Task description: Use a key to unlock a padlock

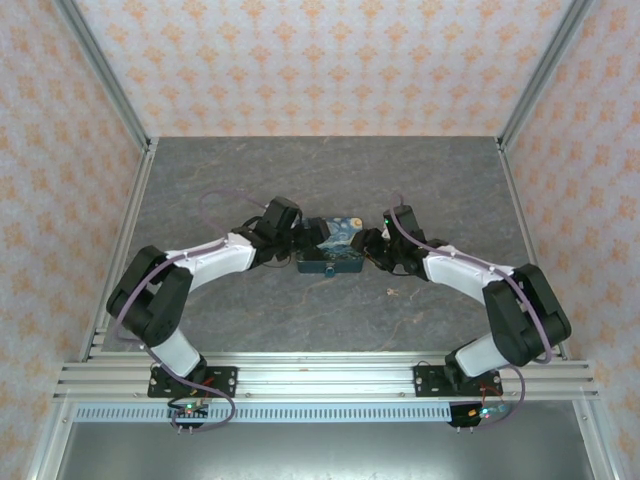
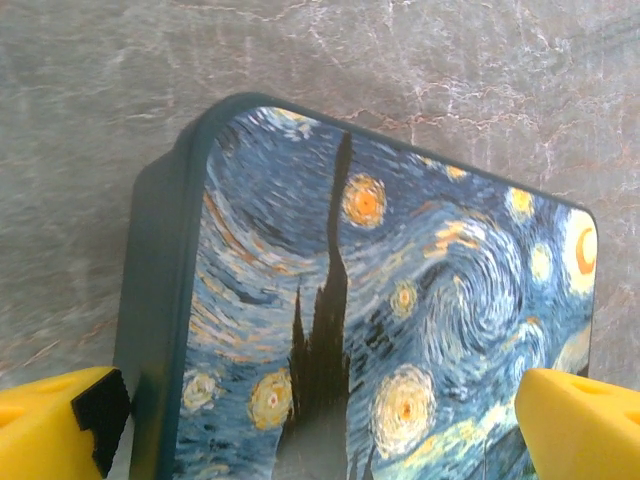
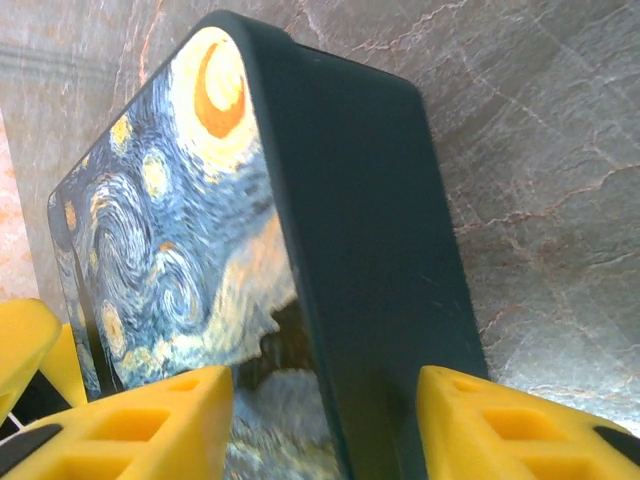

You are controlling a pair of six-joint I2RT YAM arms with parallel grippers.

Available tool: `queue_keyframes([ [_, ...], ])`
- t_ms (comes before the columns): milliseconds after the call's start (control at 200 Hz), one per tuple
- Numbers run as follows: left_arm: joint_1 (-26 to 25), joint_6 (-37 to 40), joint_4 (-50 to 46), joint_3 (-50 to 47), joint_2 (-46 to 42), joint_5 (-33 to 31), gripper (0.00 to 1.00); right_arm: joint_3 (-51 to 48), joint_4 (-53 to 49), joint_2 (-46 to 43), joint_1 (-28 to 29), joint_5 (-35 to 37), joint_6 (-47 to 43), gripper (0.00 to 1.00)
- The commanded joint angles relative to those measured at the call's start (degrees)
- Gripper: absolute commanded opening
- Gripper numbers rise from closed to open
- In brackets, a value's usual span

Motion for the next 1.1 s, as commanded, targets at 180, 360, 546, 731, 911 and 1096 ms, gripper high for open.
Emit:
queue_keyframes([
  [180, -0.6, -0.3, 1.5, 7.1, 5.0, 1.9, 1.00, 2.9, 3.0, 3.8, -0.9, 4.7, 0.9, 0.46],
  [360, -0.6, -0.2, 1.2, 7.6, 5.8, 1.6, 1.00, 4.1, 3.7, 5.7, -2.5, 3.7, 1.1, 0.46],
  [546, -0.5, 1.4, -0.4, 8.2, 5.5, 0.3, 1.00, 3.6, 3.1, 3.3, -3.6, 2.8, 0.0, 0.78],
  [731, 0.9, 4.6, -4.4, 10.3, 3.9, -2.3, 1.00, 3.4, -2.6, -3.1, -5.9, 4.9, -3.8, 0.99],
  [911, 3.3, 6.7, -6.9, 11.1, 1.6, -1.9, 1.00, 7.4, -14.4, -8.1, -6.9, 15.3, -7.6, 0.99],
  [1096, 3.6, 9.2, -8.3, 9.9, -3.6, -3.0, 1.00, 1.7, -7.0, -13.4, -13.5, 0.5, -9.2, 0.98],
])
